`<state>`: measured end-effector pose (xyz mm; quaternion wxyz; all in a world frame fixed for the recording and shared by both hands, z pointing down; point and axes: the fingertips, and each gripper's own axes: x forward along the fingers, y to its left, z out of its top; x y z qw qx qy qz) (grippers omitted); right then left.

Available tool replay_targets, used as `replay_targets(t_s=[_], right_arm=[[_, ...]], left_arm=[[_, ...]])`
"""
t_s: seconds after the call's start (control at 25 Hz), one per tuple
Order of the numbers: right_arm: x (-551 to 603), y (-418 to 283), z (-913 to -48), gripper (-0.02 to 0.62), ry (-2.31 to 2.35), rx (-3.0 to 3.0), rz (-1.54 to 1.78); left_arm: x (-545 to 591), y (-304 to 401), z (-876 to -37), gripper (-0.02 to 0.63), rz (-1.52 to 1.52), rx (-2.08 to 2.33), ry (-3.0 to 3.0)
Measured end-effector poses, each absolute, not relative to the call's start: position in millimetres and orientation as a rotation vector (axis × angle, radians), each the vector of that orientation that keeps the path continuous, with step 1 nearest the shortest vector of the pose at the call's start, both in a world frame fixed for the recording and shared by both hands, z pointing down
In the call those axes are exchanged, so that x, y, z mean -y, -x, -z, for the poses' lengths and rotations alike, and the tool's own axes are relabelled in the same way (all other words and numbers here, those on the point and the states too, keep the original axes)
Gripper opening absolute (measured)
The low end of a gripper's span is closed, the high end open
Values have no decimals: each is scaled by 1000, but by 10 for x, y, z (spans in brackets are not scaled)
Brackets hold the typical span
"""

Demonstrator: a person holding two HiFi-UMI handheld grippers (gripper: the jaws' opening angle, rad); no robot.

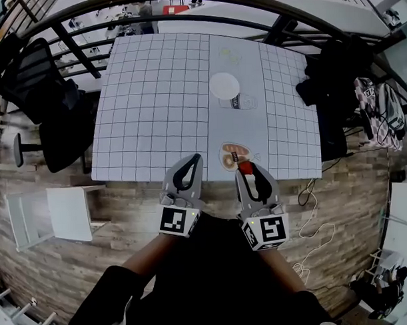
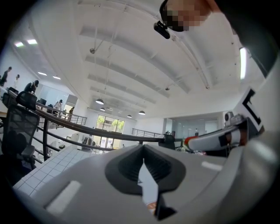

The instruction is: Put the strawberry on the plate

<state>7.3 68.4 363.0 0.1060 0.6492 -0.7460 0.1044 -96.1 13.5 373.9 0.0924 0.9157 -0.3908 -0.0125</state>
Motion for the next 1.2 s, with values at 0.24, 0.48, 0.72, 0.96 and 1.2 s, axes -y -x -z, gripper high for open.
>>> replay_targets(t_s=[0.24,0.48,0.72,0.96,1.2], right_arm=[[-557,-252,-3572,130,-1964,2163,-283],[-268,-348,-3532,132,-1983,2156,-302],[-77,-332,-3590,130,-1977,2181,-348],[15,-307,-3652,130,-1948,2194,-379],[120,-276,-3694,130,-1947,2218,-425]], left_arm=[[31,770,-3739,8,35,1100,-2746],[280,606,-3700,8,15,1050,-2770],[488,615,-3666,8,4,1066,-2765],[595,685,-3736,8,-12,1106,-2737],[657,733,-3763,8,-7,1108,-2745]])
